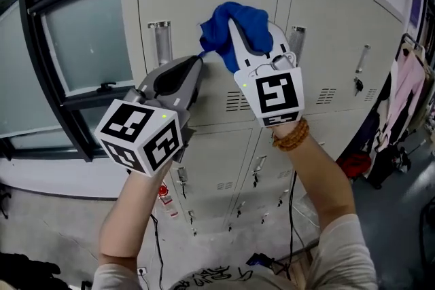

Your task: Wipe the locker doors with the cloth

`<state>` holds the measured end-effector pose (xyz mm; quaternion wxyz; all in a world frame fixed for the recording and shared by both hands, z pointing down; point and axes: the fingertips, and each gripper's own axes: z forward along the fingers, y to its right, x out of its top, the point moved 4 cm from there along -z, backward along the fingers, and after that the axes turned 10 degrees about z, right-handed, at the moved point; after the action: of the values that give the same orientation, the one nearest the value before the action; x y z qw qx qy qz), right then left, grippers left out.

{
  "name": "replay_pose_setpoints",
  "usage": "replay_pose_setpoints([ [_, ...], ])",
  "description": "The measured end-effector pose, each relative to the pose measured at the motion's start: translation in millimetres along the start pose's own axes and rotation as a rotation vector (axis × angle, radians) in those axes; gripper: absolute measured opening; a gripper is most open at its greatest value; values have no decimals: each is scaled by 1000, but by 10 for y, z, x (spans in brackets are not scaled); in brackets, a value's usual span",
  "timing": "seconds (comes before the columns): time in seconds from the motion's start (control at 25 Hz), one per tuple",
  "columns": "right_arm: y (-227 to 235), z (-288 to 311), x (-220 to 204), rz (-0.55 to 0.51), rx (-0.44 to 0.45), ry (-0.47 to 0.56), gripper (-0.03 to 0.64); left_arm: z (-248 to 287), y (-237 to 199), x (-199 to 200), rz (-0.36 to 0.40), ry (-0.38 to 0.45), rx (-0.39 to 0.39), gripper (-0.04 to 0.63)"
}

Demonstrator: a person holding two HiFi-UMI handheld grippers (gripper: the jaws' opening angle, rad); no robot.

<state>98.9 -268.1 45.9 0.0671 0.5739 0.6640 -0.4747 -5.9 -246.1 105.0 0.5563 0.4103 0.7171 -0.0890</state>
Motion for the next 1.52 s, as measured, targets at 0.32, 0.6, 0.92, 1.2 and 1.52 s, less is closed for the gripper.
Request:
replay_pose_setpoints([
  [0.32, -414, -200, -281, 52, 31, -26, 23, -183, 57, -336, -2, -62, 26, 2],
  [0.6, -701, -691, -169, 177, 25, -6, 23, -467, 294, -458, 130, -89, 54, 2],
  [0.92, -1218, -1473, -529, 414, 42, -162, 23, -884, 724, -842, 148, -131, 92, 2],
  [1.2, -1459, -1892, -781, 634, 47, -259, 23, -1112, 820, -1215, -14, -191, 129, 2],
  [1.52, -1519, -1830, -785, 647, 68, -249, 23, -1135, 726, -1257, -5, -198, 163, 2],
])
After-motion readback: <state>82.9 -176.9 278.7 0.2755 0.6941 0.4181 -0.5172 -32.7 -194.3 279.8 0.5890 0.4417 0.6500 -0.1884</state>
